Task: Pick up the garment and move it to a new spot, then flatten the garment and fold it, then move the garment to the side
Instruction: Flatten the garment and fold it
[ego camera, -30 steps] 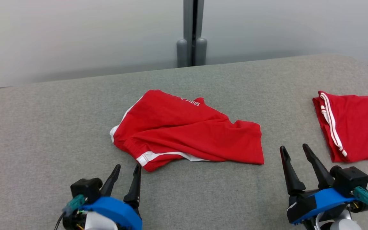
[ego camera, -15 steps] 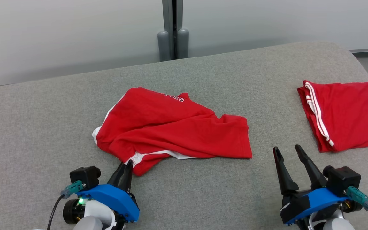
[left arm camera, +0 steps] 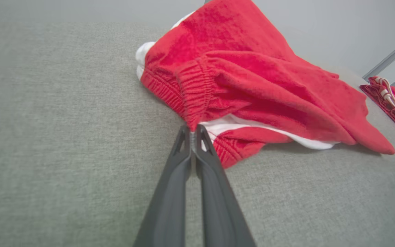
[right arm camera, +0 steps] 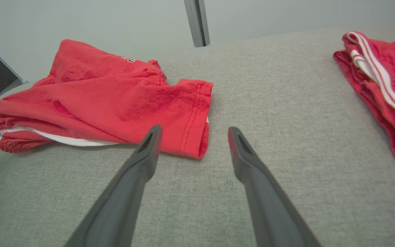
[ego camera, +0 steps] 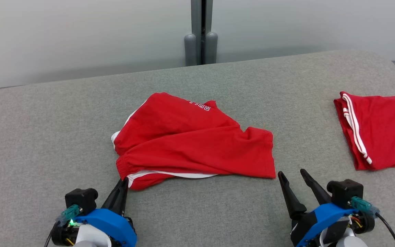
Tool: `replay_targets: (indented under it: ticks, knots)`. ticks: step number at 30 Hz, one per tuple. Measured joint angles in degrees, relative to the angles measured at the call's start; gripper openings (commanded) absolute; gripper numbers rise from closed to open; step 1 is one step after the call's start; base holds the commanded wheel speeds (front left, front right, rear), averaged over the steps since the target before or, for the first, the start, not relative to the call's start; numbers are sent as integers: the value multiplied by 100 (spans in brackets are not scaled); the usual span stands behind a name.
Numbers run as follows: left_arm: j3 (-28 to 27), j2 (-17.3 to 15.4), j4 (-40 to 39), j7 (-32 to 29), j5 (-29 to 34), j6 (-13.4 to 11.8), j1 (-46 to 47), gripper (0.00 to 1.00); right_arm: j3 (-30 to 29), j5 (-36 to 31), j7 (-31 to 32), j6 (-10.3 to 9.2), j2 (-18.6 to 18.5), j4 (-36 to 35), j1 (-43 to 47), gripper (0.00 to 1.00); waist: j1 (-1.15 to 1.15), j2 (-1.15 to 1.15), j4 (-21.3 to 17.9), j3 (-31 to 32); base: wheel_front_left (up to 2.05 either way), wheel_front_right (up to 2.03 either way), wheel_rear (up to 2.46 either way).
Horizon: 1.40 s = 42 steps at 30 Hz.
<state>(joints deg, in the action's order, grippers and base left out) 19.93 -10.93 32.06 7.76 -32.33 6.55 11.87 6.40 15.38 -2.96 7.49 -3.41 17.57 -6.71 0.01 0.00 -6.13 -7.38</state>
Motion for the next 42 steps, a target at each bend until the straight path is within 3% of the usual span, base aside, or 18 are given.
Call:
replay_targets:
  ticks: [7, 11, 25, 26, 29, 36, 42]
  knots:
    - [65, -202, -196, 66, 212, -255, -207, 0, -51, -281, 221, 0, 24, 476, -304, 100, 0, 0, 169, -8, 0, 0, 0]
    - [100, -190, -277, 64, 208, -267, -218, 0, 278, -300, 404, 0, 49, 743, -408, 100, 0, 0, 246, -2, 0, 0, 0]
    - [237, -132, -437, 42, 165, -265, -237, 0, 609, -115, 638, 0, 56, 1916, -1099, 100, -1, 0, 310, 3, 0, 0, 0]
    - [250, -131, -445, 41, 165, -265, -236, 0, 638, -25, 637, 0, 58, 2006, -1162, 90, 0, 0, 318, -5, 0, 0, 0]
    - [275, -131, -456, 42, 158, -255, -226, 0, 713, 182, 504, 0, 57, 2197, -1340, 0, -1, 0, 356, -29, 0, 0, 0]
    - [257, -138, -694, 283, 149, -247, -201, 0, 494, 610, -25, 0, 60, 2126, -1551, 0, 0, 0, 410, 32, 0, 0, 0]
    - [202, -392, -1726, 383, 185, -170, -111, 0, 237, 959, -94, -1, -196, 710, -1524, 0, 0, 0, 365, 186, 0, 0, 0]
